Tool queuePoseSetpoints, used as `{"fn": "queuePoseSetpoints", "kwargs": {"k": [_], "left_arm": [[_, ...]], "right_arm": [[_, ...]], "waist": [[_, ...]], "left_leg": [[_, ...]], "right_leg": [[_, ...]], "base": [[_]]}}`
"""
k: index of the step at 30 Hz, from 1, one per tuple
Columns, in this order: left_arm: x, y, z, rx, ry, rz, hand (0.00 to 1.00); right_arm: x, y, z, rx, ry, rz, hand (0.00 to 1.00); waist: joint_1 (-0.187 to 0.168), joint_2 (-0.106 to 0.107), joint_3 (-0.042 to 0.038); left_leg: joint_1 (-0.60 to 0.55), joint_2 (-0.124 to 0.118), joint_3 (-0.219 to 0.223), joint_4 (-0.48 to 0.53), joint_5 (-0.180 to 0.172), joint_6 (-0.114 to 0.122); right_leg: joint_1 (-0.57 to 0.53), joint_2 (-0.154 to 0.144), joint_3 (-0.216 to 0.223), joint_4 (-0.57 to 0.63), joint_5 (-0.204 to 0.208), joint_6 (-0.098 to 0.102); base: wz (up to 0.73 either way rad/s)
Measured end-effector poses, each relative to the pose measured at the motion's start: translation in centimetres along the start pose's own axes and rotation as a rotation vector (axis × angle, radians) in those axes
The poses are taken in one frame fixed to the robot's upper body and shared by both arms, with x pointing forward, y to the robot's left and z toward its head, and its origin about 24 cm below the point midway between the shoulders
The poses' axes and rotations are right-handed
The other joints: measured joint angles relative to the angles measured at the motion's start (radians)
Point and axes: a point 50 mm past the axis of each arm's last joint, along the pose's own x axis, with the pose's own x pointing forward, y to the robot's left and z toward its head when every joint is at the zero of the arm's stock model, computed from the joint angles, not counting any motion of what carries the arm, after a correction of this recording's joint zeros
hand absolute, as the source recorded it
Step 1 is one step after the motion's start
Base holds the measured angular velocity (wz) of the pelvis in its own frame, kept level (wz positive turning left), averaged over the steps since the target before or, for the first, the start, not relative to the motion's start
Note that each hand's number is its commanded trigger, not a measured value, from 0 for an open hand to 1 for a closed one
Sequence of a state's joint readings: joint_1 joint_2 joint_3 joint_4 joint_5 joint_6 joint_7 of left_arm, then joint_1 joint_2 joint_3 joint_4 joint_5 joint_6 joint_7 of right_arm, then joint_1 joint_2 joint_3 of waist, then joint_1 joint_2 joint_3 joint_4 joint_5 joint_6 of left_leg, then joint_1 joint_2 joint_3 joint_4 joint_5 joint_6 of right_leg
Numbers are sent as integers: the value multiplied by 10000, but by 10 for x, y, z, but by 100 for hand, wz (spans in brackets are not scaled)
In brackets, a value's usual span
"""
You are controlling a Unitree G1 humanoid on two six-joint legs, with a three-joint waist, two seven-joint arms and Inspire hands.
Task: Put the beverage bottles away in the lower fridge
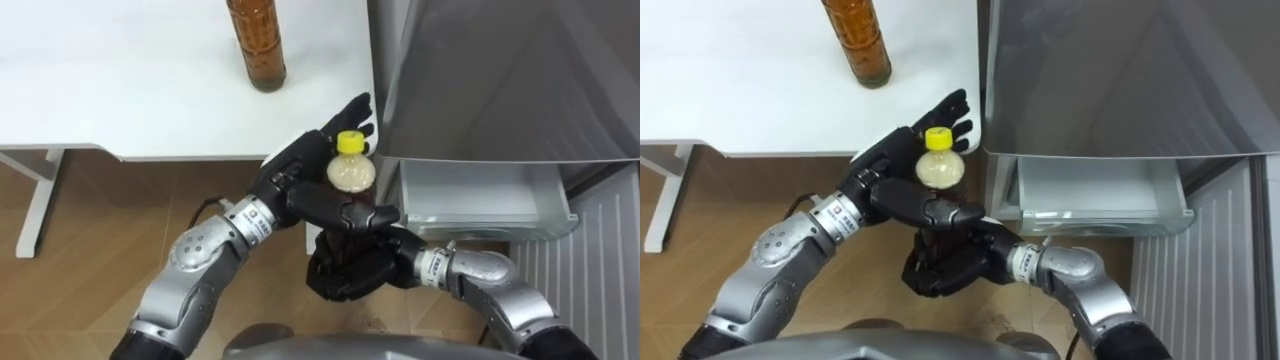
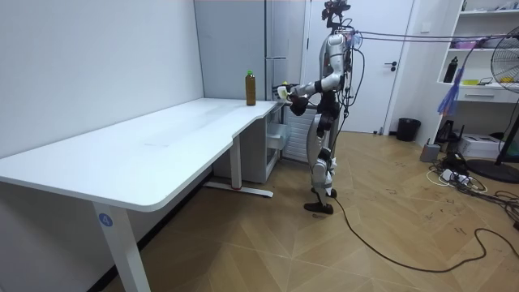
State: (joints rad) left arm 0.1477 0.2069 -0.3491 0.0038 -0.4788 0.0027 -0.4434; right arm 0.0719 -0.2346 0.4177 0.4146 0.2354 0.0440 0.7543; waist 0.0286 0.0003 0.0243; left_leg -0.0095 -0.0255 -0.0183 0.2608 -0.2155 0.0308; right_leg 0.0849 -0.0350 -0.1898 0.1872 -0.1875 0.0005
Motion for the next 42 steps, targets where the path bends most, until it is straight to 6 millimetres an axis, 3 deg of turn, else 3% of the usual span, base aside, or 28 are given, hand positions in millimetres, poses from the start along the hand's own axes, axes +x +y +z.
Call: {"fn": "queuePoseSetpoints", "kwargs": {"k": [6, 12, 18, 24, 28, 30, 32, 39, 42], "left_arm": [[1, -2, 23, 54, -1016, 51, 0], [-2, -14, 67, 743, -3070, -483, 0], [-3, -14, 93, 991, -4266, -521, 0], [-17, -11, 122, 1737, -5434, 93, 0], [-35, -9, 149, 2909, -6727, 998, 0], [-42, -4, 159, 3586, -7080, 1588, 0], [-56, 4, 171, 3992, -7757, 2560, 0], [-89, 24, 190, 4541, -9083, 5376, 0], [-108, 35, 196, 4898, -9601, 7462, 0]], "right_arm": [[-1, -1, 0, 56, -47, -49, 100], [-4, 4, -11, 348, 169, -79, 100], [-6, 5, -15, 449, 227, -140, 100], [-11, 8, -25, 708, 426, -239, 100], [-21, 6, -33, 993, 500, -648, 100], [-26, 3, -34, 1024, 479, -841, 100], [-35, -2, -37, 1203, 395, -1286, 100], [-47, -10, -40, 1338, 352, -1950, 100], [-49, -8, -44, 1257, 518, -2172, 100]], "waist": [[-23, 9, -11], [30, 53, -37], [90, 182, -55], [208, 341, -132], [562, 392, -122], [632, 369, -60], [750, 357, -51], [1350, 304, -23], [1662, 297, -38]], "left_leg": [[2, 65, 40, 76, -1, 1], [32, 79, 0, 70, -2, 2], [36, 108, 29, 121, -5, -4], [56, 107, 67, 116, -3, -5], [292, 111, 138, -63, 7, -11], [393, 102, 125, -118, 10, -15], [449, 72, 111, -179, 10, -16], [545, 19, 55, -264, 27, -21], [586, 13, 19, -270, 31, -18]], "right_leg": [[34, -12, 15, 9, 0, 0], [137, -3, -34, -4, 0, 0], [118, 24, 2, 27, 1, -1], [145, 26, -8, 32, 1, -1], [223, 26, 91, 12, 0, -1], [343, 22, 1, -17, 0, 0], [381, 23, -32, -35, -7, 9], [447, 16, -40, -38, -37, 47], [467, 11, -89, -38, -37, 46]], "base": [[0], [2], [-3], [0], [-10], [0], [0], [2], [2]]}}
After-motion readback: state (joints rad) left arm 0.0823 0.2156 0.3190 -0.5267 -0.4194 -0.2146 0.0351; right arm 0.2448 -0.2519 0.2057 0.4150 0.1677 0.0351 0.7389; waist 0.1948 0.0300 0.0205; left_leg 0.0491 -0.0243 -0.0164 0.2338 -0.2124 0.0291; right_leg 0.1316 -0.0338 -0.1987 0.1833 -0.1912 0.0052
